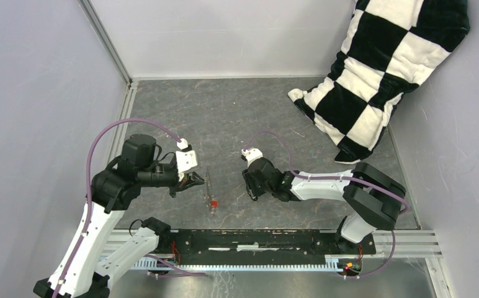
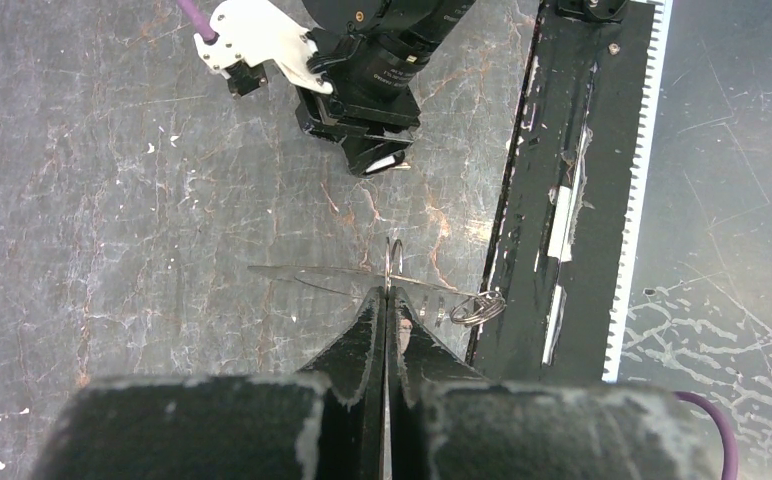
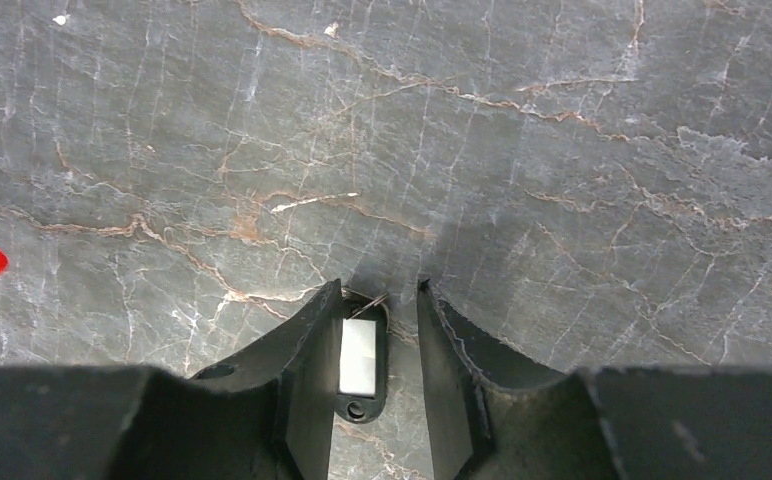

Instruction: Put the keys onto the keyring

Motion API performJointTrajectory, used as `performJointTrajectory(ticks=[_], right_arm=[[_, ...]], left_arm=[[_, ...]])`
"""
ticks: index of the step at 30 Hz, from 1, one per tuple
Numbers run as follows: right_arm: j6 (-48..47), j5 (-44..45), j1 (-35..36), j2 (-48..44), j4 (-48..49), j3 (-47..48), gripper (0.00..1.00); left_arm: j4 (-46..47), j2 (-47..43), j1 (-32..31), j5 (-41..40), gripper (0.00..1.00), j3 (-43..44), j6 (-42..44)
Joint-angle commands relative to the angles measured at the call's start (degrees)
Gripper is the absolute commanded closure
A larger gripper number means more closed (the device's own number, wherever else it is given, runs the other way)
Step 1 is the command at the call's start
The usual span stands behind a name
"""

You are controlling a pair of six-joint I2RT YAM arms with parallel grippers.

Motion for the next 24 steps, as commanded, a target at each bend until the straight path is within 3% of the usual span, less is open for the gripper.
performJointTrajectory(ticks=[1,13,19,24], right_arm=[[0.13,2.47,0.22,0.41,0.7,1.88,0.62],[-0.82,2.39,-0.07,-0.99,5.13,-1.2,0.81],[-0.1,1.05,-2.13,-2.99,7.03,-4.64,1.0],[-1.58,0.68,-2.79,-3.49,5.96,-4.29,1.0]], left_arm=[[1.23,-0.36,0.03,0.07,0.98,2.07,1.95],[0.66,-0.6,0.05,-0.18,0.98,2.41,2.49],[0.4,-1.01,0.05,0.19,0.98,2.41,2.28],[0.39,-1.3,0.06,0.28,0.98,2.5,2.03]])
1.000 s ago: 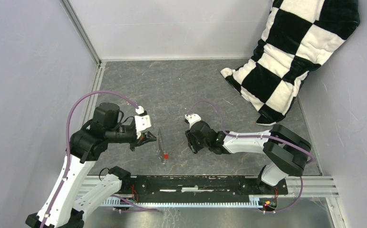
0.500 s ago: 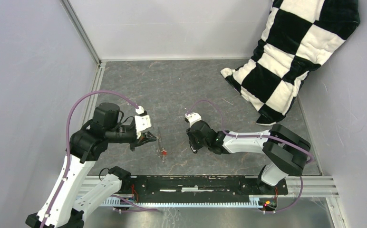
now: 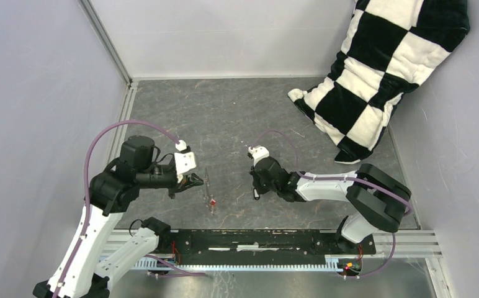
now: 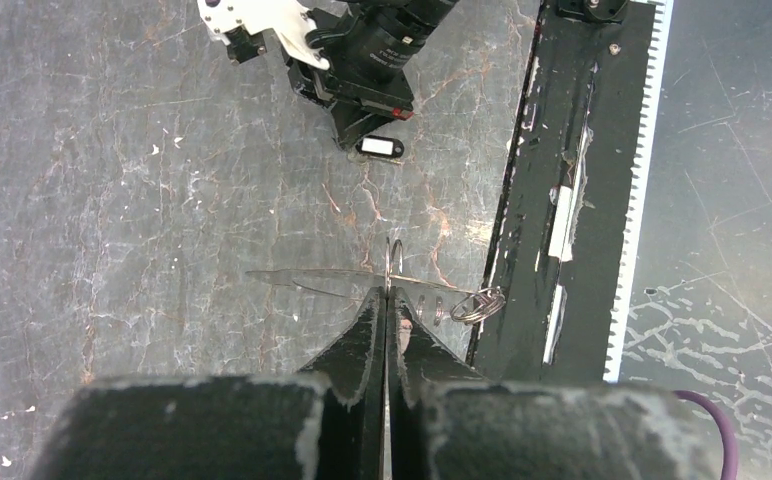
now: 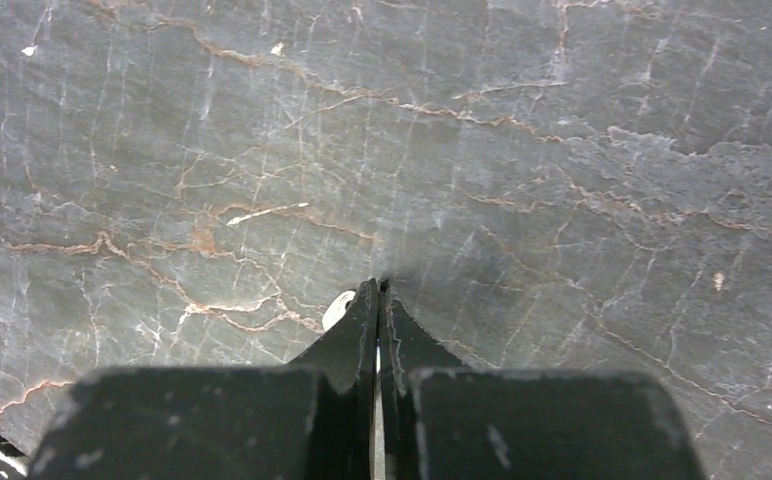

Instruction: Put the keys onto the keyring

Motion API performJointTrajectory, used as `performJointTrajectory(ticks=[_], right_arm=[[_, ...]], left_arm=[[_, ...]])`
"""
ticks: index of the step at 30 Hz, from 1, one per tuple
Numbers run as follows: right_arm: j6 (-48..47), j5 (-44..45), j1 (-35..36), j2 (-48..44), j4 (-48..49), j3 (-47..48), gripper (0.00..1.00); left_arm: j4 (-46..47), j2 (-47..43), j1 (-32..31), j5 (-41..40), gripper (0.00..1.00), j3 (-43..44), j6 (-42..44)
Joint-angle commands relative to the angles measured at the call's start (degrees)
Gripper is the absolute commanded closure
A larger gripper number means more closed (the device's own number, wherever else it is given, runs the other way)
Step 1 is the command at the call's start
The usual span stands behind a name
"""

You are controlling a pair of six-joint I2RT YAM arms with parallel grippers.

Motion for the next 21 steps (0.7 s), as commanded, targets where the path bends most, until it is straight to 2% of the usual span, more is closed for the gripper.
performJointTrajectory(ticks=[1,4,12,15,21], right_arm=[[-1.66,-0.31,-0.54,-1.93,0.95,-0.01,1.0],[-4.76,-3.29,-0.5,-4.34,3.19,-0.46,1.0],[-17.12,-22.7,0.53,-19.38,8.65,-2.45,1.0],[-21.11,-25.49,2.94,-23.22,9.02,-1.51,1.0],[-23.86,-28.33,6.32,-23.35,3.76,5.78,1.0]], left_arm=[[0.74,-0.49,0.06,0.52,0.98,2.48,1.84],[0.79,-0.54,0.01,0.51,0.98,2.11,1.7],[3.3,-0.4,0.04,0.23,0.98,0.12,-2.49],[4.04,0.1,0.06,0.68,0.98,-0.7,-4.29],[5.02,0.25,0.06,-0.25,0.98,-1.36,-7.83]])
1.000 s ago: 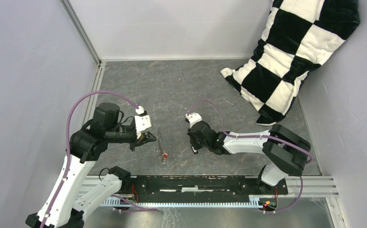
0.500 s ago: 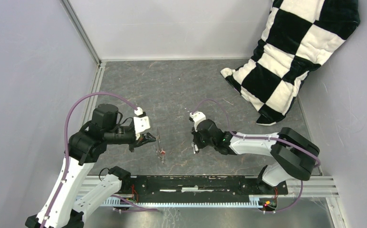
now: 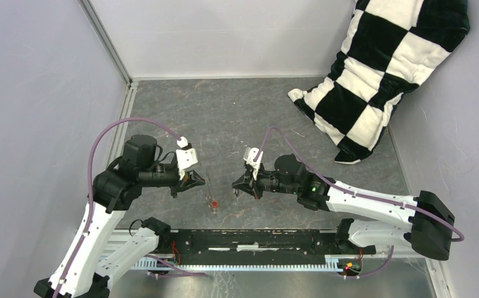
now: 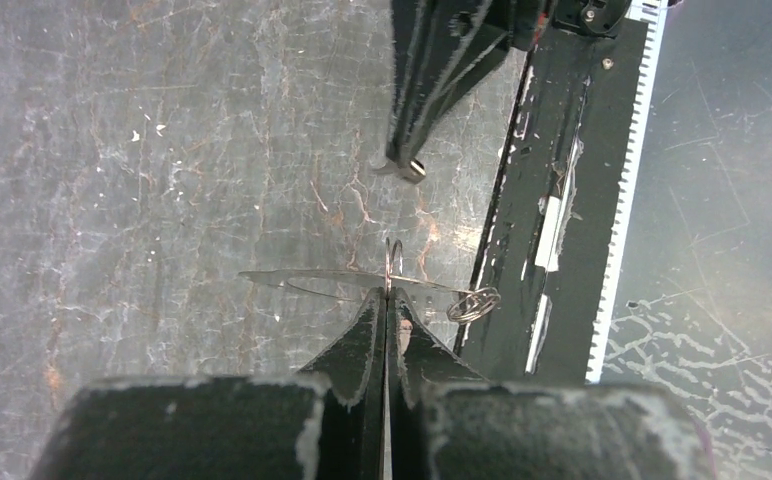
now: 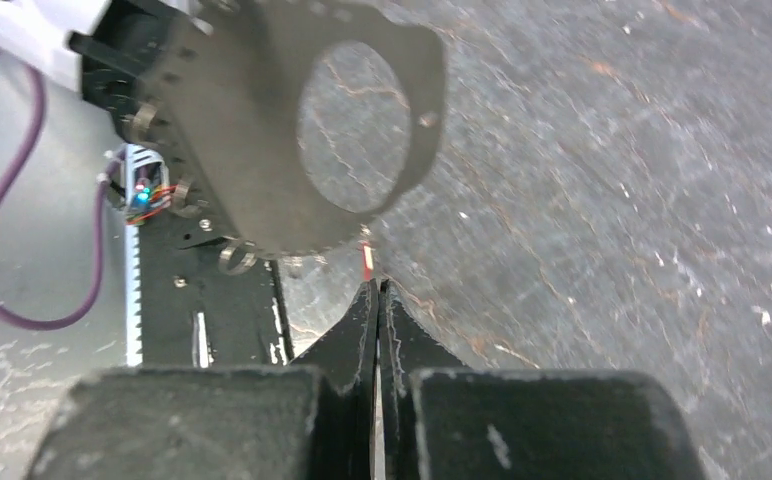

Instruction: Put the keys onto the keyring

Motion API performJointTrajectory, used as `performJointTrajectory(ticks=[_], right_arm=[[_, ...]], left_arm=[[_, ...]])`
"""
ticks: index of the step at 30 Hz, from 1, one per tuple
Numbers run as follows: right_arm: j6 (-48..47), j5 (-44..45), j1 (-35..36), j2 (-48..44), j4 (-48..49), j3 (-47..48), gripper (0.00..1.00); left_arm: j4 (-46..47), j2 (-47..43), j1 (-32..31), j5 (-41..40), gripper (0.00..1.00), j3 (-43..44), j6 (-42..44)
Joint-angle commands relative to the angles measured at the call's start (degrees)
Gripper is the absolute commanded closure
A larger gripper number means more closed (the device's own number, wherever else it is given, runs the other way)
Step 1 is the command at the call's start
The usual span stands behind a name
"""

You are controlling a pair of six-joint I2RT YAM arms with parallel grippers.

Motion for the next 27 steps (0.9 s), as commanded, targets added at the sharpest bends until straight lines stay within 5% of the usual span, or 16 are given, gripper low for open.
performJointTrajectory(ticks=[1,15,27], right_arm=[[-4.2,-4.23,2.54,-0.14,-1.58,5.9,1.0],[-1.93,-6.4,5.9,1.13,2.28,13.16,1.0],[-2.01,-5.51,5.89,-1.8,1.28,8.63,1.0]], left_arm=[[3.64,-0.1,0.06,-0.23,0.98,-0.44,-5.21],[5.09,0.42,0.06,-0.18,0.98,-0.82,-10.11],[5.0,0.22,0.03,-0.71,0.98,-0.23,-8.39]])
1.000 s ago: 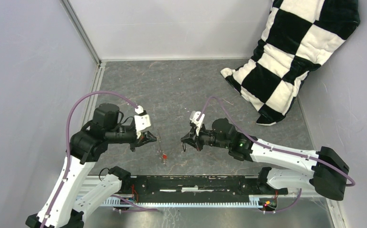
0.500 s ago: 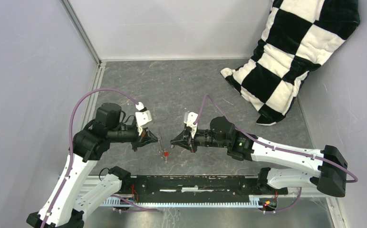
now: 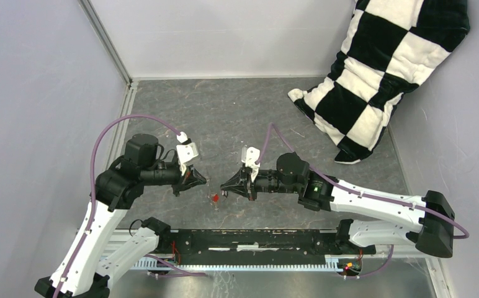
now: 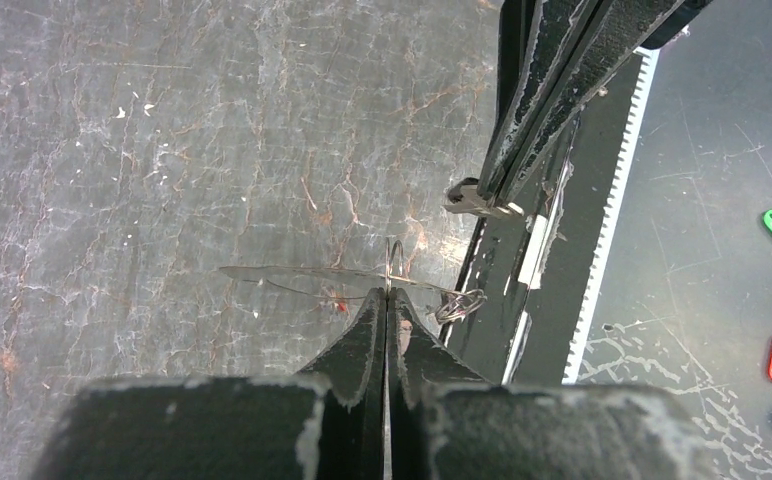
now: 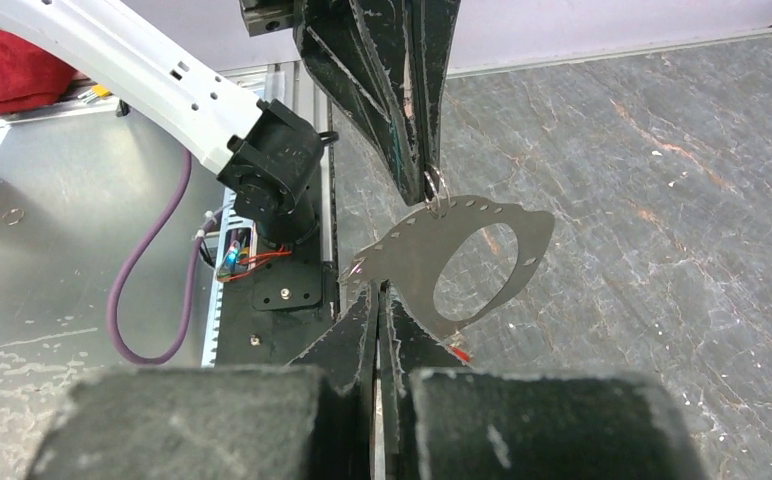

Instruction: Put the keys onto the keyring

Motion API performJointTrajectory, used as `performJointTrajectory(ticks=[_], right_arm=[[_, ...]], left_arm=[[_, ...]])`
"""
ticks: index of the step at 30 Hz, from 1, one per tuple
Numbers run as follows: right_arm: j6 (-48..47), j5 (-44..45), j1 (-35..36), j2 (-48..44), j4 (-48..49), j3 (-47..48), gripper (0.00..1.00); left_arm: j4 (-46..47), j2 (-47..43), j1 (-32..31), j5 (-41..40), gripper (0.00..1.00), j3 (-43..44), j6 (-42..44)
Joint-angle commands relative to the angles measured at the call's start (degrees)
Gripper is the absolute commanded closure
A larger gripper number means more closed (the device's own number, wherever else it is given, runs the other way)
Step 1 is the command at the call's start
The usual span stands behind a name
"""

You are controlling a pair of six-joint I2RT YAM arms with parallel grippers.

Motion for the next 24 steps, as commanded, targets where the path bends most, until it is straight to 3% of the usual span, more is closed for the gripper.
performJointTrajectory(ticks=[1,5,8,12,17,21,24], right_arm=[[-0.13,0.12,0.02,-1.11,-0.21,-0.15,1.0],[0.58,10.02,-3.42,1.06,-10.02,-1.4,1.0],[3.04,12.53,-8.19,5.03,-14.17,-4.08,1.0],[2.31,14.57,-9.69,9.84,-13.19,-7.51,1.0],[0.37,15.98,-10.2,19.16,-13.46,-4.45,1.0],[-0.72,16.59,-10.31,24.71,-13.17,-1.33,0.92],[-1.4,16.22,-10.36,26.86,-13.21,0.54,0.75]], left_arm=[[2.27,-0.2,0.03,0.23,0.98,1.26,-0.56],[1.84,-0.37,0.05,-0.62,0.98,1.6,0.86],[1.54,-0.44,0.01,-1.47,0.98,1.78,2.12],[0.96,-0.46,0.05,-2.08,0.98,2.09,3.12],[0.86,-0.2,0.03,-2.59,0.98,2.52,3.62],[0.78,-0.28,0.05,-3.03,0.98,2.7,4.06],[0.53,-0.2,0.05,-3.12,0.98,2.92,4.26]])
